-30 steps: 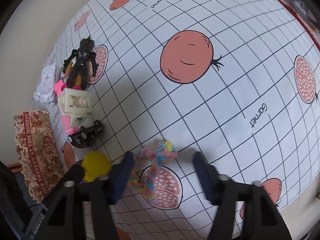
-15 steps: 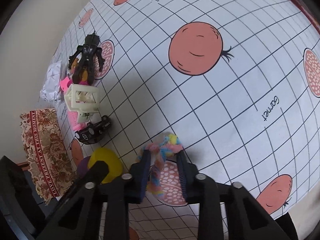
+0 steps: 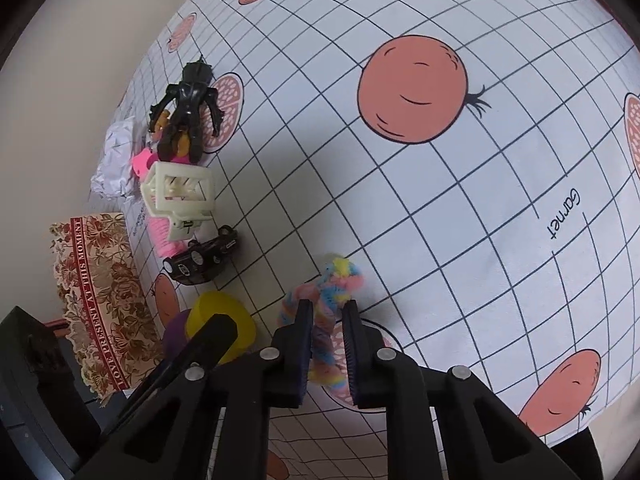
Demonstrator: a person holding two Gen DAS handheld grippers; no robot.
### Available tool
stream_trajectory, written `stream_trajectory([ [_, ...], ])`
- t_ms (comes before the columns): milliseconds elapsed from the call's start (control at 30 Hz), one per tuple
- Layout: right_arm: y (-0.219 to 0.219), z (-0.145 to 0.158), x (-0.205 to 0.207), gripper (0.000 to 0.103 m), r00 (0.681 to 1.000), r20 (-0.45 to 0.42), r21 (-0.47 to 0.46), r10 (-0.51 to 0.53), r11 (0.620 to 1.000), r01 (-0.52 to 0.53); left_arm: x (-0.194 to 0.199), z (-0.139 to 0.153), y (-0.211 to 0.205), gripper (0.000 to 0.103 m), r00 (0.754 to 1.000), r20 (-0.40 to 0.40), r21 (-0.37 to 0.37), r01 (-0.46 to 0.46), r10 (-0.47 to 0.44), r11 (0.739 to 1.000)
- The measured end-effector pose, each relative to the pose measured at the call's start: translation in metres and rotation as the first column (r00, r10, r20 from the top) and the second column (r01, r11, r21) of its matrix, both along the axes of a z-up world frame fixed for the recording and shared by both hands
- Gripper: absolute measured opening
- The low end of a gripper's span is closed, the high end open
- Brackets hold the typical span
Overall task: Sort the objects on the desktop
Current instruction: 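Grasp the purple-and-yellow ball toy with the left tool while the right tool grasps the rainbow ring, then lift the ball toy and rainbow ring and carry both over the box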
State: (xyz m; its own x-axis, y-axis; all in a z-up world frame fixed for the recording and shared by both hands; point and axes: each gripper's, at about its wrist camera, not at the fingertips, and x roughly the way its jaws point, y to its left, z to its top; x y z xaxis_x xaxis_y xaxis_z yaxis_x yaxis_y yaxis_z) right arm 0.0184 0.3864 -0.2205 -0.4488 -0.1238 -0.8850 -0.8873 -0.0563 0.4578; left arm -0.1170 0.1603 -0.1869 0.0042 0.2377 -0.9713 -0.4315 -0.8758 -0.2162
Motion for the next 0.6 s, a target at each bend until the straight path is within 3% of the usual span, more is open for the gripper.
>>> stream_trajectory([
  [367,0.000,0.004,-0.008,0.010,1.000,-0.024,0.044,0.003,0.999,-0.002,-0.010,0.007,-0.004,0.074,1.000,-0.024,0.015,-0.009,0.010,1.000],
  [600,0.010,0.032,0.001,0.010,0.999,-0.048,0.158,-0.018,0.987,0.025,-0.017,0.017,-0.008,0.074,0.997,-0.066,0.052,-0.034,0.038,0.998],
])
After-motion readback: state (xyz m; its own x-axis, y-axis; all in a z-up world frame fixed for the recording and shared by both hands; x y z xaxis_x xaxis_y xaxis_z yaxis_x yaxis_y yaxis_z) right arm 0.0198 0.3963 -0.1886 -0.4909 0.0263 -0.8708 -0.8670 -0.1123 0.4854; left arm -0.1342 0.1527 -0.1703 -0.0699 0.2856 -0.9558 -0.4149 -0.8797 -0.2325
